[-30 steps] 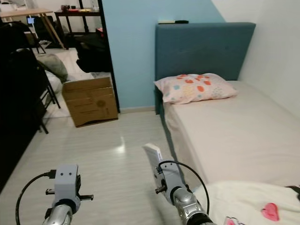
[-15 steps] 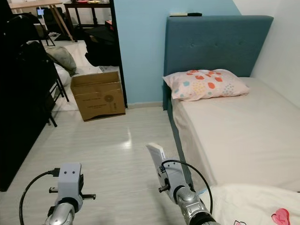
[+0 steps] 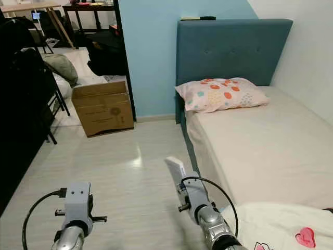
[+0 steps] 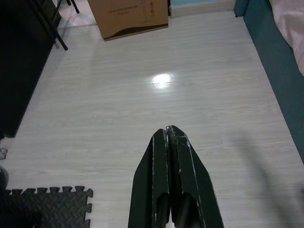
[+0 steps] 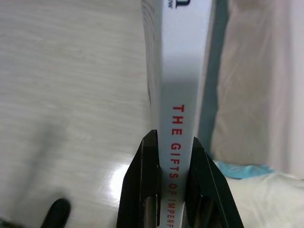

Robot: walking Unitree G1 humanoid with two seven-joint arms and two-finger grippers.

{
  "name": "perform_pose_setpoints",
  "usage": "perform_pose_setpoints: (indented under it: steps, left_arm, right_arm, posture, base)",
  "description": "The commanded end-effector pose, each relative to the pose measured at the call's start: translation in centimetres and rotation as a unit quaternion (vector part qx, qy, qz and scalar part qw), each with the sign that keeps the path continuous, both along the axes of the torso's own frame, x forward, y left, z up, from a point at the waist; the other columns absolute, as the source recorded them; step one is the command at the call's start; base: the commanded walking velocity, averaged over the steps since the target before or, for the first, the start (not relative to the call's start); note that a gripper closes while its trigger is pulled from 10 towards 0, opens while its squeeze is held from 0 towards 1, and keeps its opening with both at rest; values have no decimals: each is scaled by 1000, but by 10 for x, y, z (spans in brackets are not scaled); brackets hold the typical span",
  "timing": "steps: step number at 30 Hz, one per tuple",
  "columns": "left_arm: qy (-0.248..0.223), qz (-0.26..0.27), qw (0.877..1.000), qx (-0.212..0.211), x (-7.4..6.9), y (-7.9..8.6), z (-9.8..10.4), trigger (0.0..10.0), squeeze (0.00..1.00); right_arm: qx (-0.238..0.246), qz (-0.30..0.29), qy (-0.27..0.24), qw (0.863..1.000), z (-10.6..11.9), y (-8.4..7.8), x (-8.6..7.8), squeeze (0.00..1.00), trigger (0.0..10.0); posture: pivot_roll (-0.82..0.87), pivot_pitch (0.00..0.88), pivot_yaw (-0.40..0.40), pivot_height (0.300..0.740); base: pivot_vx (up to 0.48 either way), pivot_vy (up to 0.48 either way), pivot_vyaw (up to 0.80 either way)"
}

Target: Clean up the room

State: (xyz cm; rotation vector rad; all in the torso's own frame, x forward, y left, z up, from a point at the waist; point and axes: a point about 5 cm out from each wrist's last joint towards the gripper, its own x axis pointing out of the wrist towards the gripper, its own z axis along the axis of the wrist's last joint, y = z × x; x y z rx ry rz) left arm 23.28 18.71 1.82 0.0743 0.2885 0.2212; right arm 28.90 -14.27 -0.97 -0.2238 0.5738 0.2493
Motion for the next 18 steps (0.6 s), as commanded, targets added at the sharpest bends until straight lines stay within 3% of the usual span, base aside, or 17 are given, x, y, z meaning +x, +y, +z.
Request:
perform_pose_setpoints:
  steps: [1, 6, 18]
  left_arm:
    - [4, 5, 1000, -6, -2, -2, -4, 10000, 0]
    - [-1, 6, 1000, -1, 3, -4, -2, 10000, 0]
    - [-34, 7, 999, 12, 26, -6, 14, 10000, 0]
  right_arm:
    - [1, -5, -31, 999, 11, -2, 9, 0, 10000]
    - [10, -22, -32, 999, 14, -8, 10, 0, 10000]
    - [37, 7, -25, 999, 14, -8, -4, 0, 10000]
  posture:
    - [-31, 0, -37, 740]
    - [-45, 0, -29, 740]
    - [-55, 0, -17, 740]
  base:
    - [0, 0, 0]
    - [0, 0, 0]
    - [0, 0, 0]
